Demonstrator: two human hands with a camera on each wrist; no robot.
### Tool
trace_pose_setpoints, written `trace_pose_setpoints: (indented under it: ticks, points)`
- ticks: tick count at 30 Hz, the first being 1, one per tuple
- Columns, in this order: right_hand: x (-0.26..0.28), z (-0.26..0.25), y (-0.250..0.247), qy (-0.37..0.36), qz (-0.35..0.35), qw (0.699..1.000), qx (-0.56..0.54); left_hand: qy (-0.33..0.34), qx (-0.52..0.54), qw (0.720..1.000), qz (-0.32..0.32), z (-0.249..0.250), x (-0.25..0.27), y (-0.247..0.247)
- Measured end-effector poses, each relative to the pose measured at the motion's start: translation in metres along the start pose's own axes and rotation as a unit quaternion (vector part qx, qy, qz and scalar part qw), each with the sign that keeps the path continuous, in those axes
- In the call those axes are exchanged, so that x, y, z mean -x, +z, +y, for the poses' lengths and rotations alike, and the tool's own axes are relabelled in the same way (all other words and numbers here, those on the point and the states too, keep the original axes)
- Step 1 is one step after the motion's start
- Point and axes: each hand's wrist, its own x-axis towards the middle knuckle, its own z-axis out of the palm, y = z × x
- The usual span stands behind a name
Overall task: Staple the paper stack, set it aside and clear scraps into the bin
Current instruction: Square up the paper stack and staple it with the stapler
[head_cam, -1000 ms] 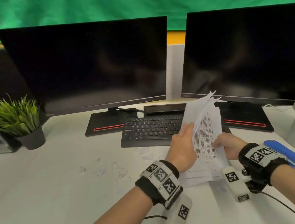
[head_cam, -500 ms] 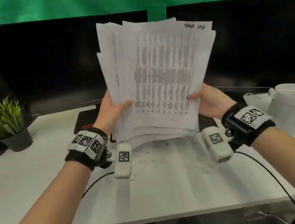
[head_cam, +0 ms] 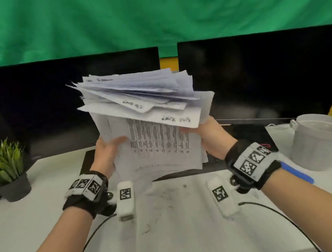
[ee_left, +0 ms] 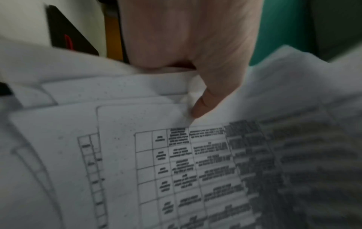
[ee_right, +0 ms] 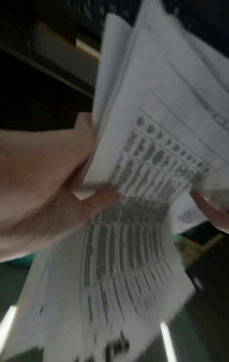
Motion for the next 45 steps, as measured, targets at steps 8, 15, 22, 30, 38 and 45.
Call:
trace_pose_setpoints:
  ticks: [8, 15, 22, 30, 38, 45]
  points:
    - [0.020, 0.009, 0.016, -0.056, 0.104, 0.993, 0.011, 0.120, -0.150, 0.974, 0.118, -0.023, 0.025, 0.024]
    - [0.020, 0.015, -0.015, 0.015, 0.103, 0.984, -0.142, 0.158, -0.042, 0.986, 0.034, -0.034, 0.050, 0.036]
    - [0.020, 0.023, -0.029, 0.019, 0.053, 0.996, -0.073, 0.122, -0.006, 0.992, -0.007, -0.043, 0.044, 0.025]
    - [0.007, 0.025, -0.017, 0.018, 0.102, 0.991, -0.083, 0.108, 0.015, 0.993, 0.044, -0.051, 0.035, 0.030]
    - [0.006, 0.024, -0.009, -0.020, 0.095, 0.995, 0.009, 0.124, -0.089, 0.988, -0.011, -0.067, 0.027, 0.030]
    - [0.013, 0.027, -0.007, -0.031, 0.101, 0.994, 0.020, 0.146, -0.104, 0.983, 0.040, -0.057, 0.031, 0.037]
